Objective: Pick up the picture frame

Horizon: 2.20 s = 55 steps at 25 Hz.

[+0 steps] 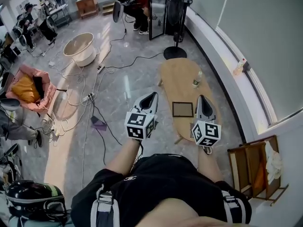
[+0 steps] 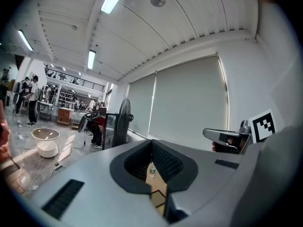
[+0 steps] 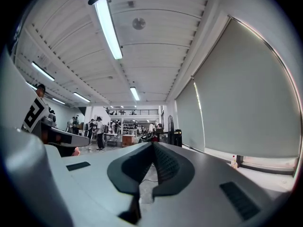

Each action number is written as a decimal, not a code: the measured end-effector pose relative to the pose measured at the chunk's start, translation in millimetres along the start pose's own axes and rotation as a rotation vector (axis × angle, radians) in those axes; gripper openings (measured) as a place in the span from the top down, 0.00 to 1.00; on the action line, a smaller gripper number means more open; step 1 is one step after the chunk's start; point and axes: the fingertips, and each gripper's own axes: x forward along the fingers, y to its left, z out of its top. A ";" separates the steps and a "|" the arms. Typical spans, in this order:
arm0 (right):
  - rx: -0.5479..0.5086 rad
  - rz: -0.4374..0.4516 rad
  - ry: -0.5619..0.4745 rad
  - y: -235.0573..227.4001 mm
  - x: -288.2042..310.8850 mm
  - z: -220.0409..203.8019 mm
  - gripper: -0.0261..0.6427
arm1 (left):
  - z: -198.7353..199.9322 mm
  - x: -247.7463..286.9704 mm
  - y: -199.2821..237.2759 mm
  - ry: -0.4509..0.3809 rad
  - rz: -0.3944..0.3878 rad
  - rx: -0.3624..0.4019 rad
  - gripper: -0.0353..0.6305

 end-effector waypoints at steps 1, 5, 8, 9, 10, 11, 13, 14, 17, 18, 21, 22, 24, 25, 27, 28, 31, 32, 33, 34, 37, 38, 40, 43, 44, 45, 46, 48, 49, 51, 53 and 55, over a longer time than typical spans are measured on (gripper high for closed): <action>-0.001 -0.008 0.002 4.9 -3.5 -3.4 0.94 | -3.2 -4.0 2.1 0.000 -0.009 0.000 0.91; -0.008 -0.023 0.037 24.4 -15.4 -19.0 0.94 | -20.5 -17.4 11.8 0.020 -0.035 -0.012 0.91; -0.025 -0.026 0.054 32.1 -20.1 -25.3 0.94 | -32.1 -19.9 17.0 0.040 -0.049 -0.023 0.91; -0.027 -0.026 0.059 33.2 -19.2 -27.3 0.94 | -34.1 -19.6 18.6 0.044 -0.053 -0.024 0.91; -0.024 -0.026 0.066 33.9 -17.1 -29.4 0.94 | -34.9 -18.9 20.5 0.046 -0.056 -0.023 0.91; -0.016 -0.026 0.072 34.8 -13.8 -31.2 0.94 | -34.7 -17.7 22.8 0.047 -0.058 -0.020 0.91; -0.002 -0.022 0.074 38.0 -5.9 -32.6 0.94 | -32.2 -14.5 29.1 0.045 -0.061 -0.014 0.91; 0.000 -0.019 0.071 39.8 -1.3 -32.6 0.94 | -30.3 -12.1 33.0 0.042 -0.061 -0.011 0.91; 0.001 -0.017 0.064 40.7 16.2 -33.8 0.94 | -25.0 0.1 45.3 0.036 -0.059 -0.003 0.91; 0.004 -0.019 0.065 39.2 22.2 -35.9 0.94 | -24.8 5.6 48.8 0.039 -0.057 -0.001 0.92; 0.012 -0.029 0.070 27.7 39.6 -44.3 0.94 | -27.7 25.2 55.0 0.052 -0.058 0.006 0.91; 0.017 -0.034 0.072 21.7 47.1 -46.8 0.94 | -28.2 33.4 56.5 0.055 -0.059 0.008 0.91; 0.030 -0.042 0.073 8.7 65.4 -50.1 0.94 | -27.7 52.6 60.5 0.060 -0.062 0.012 0.91; 0.035 -0.045 0.072 2.1 75.7 -50.7 0.94 | -26.9 63.1 63.2 0.062 -0.062 0.013 0.91; 0.043 -0.049 0.071 -11.2 97.5 -50.3 0.94 | -23.6 85.6 69.9 0.068 -0.059 0.015 0.91; 0.045 -0.051 0.072 -17.9 108.9 -49.7 0.94 | -21.0 97.8 73.6 0.070 -0.058 0.015 0.91; 0.052 -0.054 0.079 -42.0 145.2 -49.2 0.94 | -11.0 139.0 81.7 0.079 -0.055 0.015 0.91; 0.055 -0.055 0.081 -52.0 157.9 -49.3 0.94 | -7.3 154.0 82.7 0.081 -0.055 0.018 0.91; 0.059 -0.057 0.083 -62.7 170.6 -49.5 0.94 | -3.5 169.4 82.9 0.083 -0.056 0.023 0.91; 0.062 -0.058 0.085 -73.7 182.9 -49.8 0.94 | 0.1 184.8 82.6 0.085 -0.058 0.030 0.91; 0.073 -0.058 0.088 -106.2 217.3 -49.2 0.94 | 10.3 232.4 80.3 0.097 -0.065 0.047 0.91; 0.076 -0.058 0.089 -117.7 228.0 -48.8 0.94 | 13.3 249.1 78.7 0.101 -0.068 0.051 0.91; 0.081 -0.061 0.093 -142.2 249.3 -49.8 0.94 | 18.0 283.9 74.7 0.110 -0.074 0.062 0.91; 0.105 -0.070 0.101 -179.7 281.9 -55.2 0.94 | 21.1 337.3 68.6 0.128 -0.092 0.087 0.91; 0.112 -0.077 0.105 -192.2 292.3 -58.0 0.94 | 20.6 354.5 66.1 0.138 -0.100 0.097 0.91; 0.116 -0.084 0.110 -204.4 301.8 -60.8 0.94 | 19.4 370.6 63.3 0.148 -0.108 0.104 0.91; 0.118 -0.090 0.115 -215.8 310.3 -63.5 0.94 | 18.1 385.5 60.5 0.158 -0.115 0.108 0.91; 0.119 -0.095 0.124 -235.9 325.6 -67.8 0.94 | 17.0 411.9 56.1 0.171 -0.122 0.110 0.91; 0.119 -0.095 0.130 -244.4 332.9 -70.0 0.94 | 17.0 423.6 55.3 0.176 -0.123 0.111 0.91; 0.122 -0.094 0.145 -258.5 346.7 -75.0 0.94 | 15.6 443.4 55.8 0.189 -0.120 0.107 0.91; 0.131 -0.094 0.161 -269.4 359.1 -79.0 0.94 | 13.5 458.9 58.4 0.204 -0.120 0.096 0.91; 0.135 -0.096 0.170 -276.0 369.4 -80.5 0.94 | 11.7 470.0 62.7 0.218 -0.121 0.088 0.91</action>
